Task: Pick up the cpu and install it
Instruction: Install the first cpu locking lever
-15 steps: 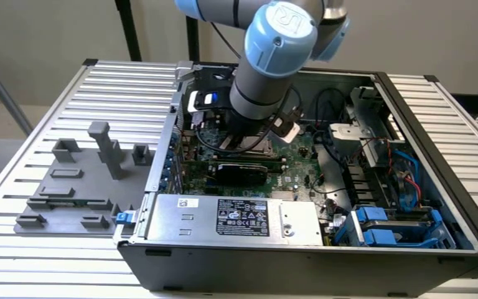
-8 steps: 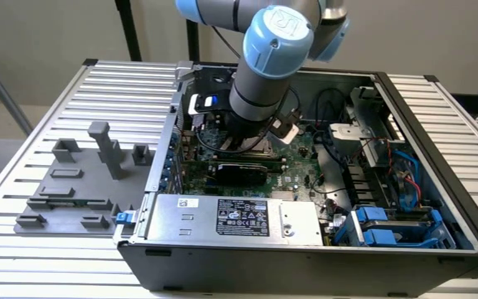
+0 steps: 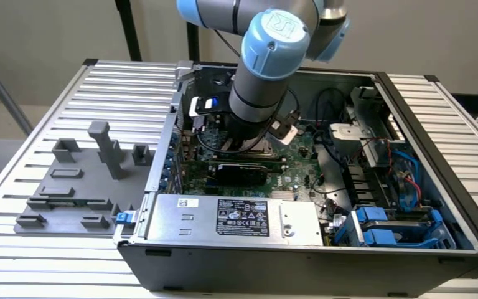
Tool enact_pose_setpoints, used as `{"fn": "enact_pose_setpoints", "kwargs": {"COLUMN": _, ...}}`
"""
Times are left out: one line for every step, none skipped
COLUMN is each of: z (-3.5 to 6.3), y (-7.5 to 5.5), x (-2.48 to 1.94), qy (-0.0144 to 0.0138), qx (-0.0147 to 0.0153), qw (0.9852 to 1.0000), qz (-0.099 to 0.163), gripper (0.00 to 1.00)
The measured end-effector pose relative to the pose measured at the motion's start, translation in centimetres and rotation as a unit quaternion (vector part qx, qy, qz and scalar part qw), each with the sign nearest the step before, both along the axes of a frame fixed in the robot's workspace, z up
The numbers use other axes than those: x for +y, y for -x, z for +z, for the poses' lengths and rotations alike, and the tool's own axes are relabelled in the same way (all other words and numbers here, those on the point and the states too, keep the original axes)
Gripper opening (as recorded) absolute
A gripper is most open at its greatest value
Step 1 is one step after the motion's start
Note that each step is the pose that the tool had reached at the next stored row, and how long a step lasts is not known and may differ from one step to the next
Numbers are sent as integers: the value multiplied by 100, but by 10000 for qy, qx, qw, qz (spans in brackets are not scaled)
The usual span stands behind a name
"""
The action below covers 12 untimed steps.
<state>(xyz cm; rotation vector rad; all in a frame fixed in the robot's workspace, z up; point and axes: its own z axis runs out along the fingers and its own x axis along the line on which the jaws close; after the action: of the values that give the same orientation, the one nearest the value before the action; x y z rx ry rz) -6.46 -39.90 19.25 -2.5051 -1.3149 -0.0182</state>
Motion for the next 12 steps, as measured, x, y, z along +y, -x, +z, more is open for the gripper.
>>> {"fn": "enact_pose_setpoints", "kwargs": {"z": 3, "y": 1, "x": 6, "qy": 6, "qx": 5, "qw": 10000, "qz": 1, "gripper": 12}}
{"fn": "enact_pose_setpoints", "kwargs": {"z": 3, "y": 2, "x": 8, "qy": 11, "qx": 7, "qw": 10000, "qz": 1, "gripper": 12}}
{"fn": "enact_pose_setpoints", "kwargs": {"z": 4, "y": 5, "x": 10, "qy": 31, "qx": 7, "qw": 10000, "qz": -1, "gripper": 12}}
{"fn": "enact_pose_setpoints", "kwargs": {"z": 3, "y": 6, "x": 11, "qy": 59, "qx": 7, "qw": 10000, "qz": -1, "gripper": 12}}
{"fn": "enact_pose_setpoints", "kwargs": {"z": 2, "y": 7, "x": 12, "qy": 89, "qx": 7, "qw": 10000, "qz": -1, "gripper": 12}}
{"fn": "enact_pose_setpoints", "kwargs": {"z": 2, "y": 7, "x": 14, "qy": 124, "qx": 7, "qw": 9999, "qz": -1, "gripper": 12}}
{"fn": "enact_pose_setpoints", "kwargs": {"z": 1, "y": 7, "x": 14, "qy": 149, "qx": 6, "qw": 9999, "qz": -1, "gripper": 12}}
{"fn": "enact_pose_setpoints", "kwargs": {"z": 6, "y": 6, "x": 14, "qy": 164, "qx": 6, "qw": 9999, "qz": -1, "gripper": 12}}
{"fn": "enact_pose_setpoints", "kwargs": {"z": 25, "y": 7, "x": 12, "qy": 170, "qx": 6, "qw": 9999, "qz": -1, "gripper": 12}}
{"fn": "enact_pose_setpoints", "kwargs": {"z": 63, "y": 8, "x": 7, "qy": 183, "qx": 13, "qw": 9998, "qz": -1, "gripper": 12}}
{"fn": "enact_pose_setpoints", "kwargs": {"z": 103, "y": 8, "x": 9, "qy": 175, "qx": 17, "qw": 9998, "qz": 0, "gripper": 12}}
{"fn": "enact_pose_setpoints", "kwargs": {"z": 144, "y": 8, "x": 11, "qy": 174, "qx": 22, "qw": 9998, "qz": 0, "gripper": 12}}
